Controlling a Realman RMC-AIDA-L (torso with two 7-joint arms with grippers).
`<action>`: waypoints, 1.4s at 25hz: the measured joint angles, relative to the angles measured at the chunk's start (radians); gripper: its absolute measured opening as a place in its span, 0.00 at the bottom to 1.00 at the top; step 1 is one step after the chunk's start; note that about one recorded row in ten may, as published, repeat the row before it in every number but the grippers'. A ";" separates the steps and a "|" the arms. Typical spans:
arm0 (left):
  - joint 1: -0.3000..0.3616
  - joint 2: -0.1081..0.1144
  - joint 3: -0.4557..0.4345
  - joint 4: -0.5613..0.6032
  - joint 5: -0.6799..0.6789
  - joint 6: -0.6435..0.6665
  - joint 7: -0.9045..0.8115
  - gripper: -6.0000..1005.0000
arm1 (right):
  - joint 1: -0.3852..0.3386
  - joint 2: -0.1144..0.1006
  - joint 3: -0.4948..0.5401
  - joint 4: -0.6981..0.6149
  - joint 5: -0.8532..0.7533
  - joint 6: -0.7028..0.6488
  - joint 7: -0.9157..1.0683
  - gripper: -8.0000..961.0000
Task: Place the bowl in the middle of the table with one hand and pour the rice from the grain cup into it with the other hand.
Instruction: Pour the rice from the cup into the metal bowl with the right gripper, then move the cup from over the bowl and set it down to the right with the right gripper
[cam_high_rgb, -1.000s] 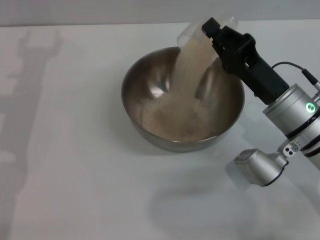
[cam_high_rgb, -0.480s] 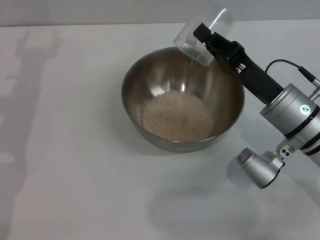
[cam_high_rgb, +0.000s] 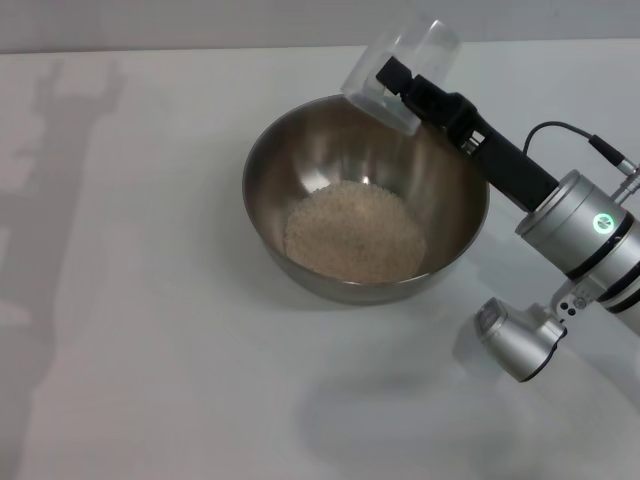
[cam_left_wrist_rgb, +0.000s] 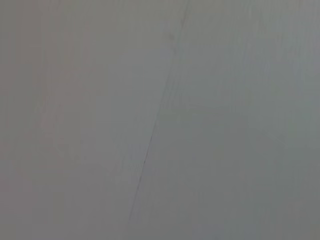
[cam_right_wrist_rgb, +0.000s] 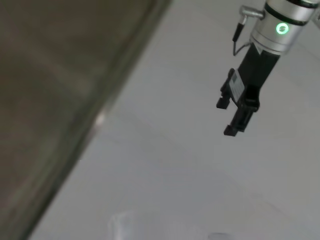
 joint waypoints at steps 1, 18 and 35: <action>0.000 0.000 0.000 0.000 0.000 0.000 0.000 0.83 | -0.001 0.001 0.002 -0.001 -0.001 0.000 -0.003 0.03; 0.012 0.001 0.002 -0.008 0.003 0.012 -0.029 0.83 | -0.019 0.007 0.004 0.018 -0.002 0.027 -0.026 0.05; 0.022 0.001 0.011 -0.022 0.008 0.044 -0.029 0.83 | -0.101 0.009 0.067 0.159 0.291 0.012 0.599 0.07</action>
